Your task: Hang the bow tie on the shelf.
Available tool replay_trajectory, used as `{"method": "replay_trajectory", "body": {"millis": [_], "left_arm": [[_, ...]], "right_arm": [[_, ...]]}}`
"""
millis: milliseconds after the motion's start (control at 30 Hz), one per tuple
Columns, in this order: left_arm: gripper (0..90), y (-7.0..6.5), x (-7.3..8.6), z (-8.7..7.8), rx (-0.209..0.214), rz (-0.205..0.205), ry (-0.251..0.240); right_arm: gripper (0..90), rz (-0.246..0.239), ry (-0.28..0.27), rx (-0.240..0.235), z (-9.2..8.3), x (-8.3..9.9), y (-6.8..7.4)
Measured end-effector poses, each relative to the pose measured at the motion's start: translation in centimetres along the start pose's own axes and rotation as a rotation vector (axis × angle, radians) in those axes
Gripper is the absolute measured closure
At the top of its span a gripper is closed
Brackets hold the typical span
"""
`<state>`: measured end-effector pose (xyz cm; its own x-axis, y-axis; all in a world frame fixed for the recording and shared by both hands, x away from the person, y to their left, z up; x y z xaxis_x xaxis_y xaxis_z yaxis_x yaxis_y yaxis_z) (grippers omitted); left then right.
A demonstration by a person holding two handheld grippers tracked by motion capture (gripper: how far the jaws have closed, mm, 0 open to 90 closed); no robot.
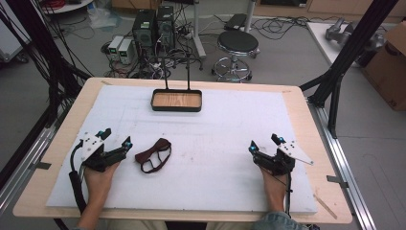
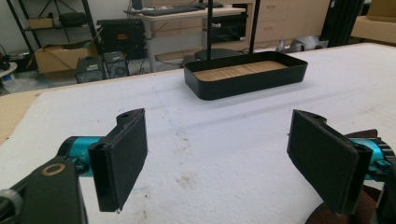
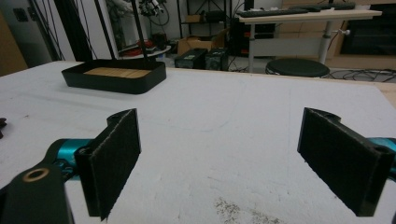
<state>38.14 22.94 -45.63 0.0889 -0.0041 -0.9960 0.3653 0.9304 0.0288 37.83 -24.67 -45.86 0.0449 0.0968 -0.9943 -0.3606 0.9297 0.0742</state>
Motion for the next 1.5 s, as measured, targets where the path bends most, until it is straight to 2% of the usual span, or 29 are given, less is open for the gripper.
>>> {"method": "replay_trajectory", "body": {"millis": [367,533,1033,1200,1233,1367,1433,1467,1500], "left_arm": [[20.7,-0.1,0.0,0.0,0.007,-0.001,0.003],[23.9,-0.5,0.0,0.1,0.036,-0.005,0.004],[22.6,-1.1,0.2,0.3,0.064,-0.001,0.017],[22.4,-1.6,0.4,0.6,0.086,-0.016,0.036],[22.4,-1.8,0.3,0.7,0.099,-0.041,0.038],[22.9,-2.3,0.4,1.0,0.120,-0.073,0.042],[23.4,-3.3,0.5,1.5,0.160,-0.100,0.055],[23.9,-3.7,0.6,1.6,0.177,-0.093,0.068],[23.9,-3.7,0.6,1.6,0.177,-0.093,0.068]], "right_arm": [[12.6,0.002,0.006,-0.002,0.0,0.1,0.1],[12.6,-0.001,0.007,0.002,0.0,0.1,0.1],[12.7,-0.003,0.011,0.000,0.1,0.2,0.1],[12.7,-0.007,0.011,0.002,0.1,0.2,0.1],[12.7,-0.004,0.013,0.002,0.1,0.2,0.1],[12.6,-0.008,0.015,0.001,0.1,0.2,0.1],[12.7,-0.008,0.016,-0.001,0.1,0.2,0.2],[12.6,-0.009,0.017,0.000,0.1,0.2,0.2],[12.6,-0.009,0.017,0.000,0.1,0.2,0.2]]}}
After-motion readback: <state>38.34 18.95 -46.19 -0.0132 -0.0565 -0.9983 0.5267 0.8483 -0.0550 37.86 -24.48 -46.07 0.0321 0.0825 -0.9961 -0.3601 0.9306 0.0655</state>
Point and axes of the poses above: each handheld gripper's, and its own axes: z roughly forward along the jaws, x roughly out of its underside, y roughly to its left, the point moved 9 cm from there along z, roughly forward along the jaws, and after that the axes turned 15 degrees about -y, right-handed, at the moved point
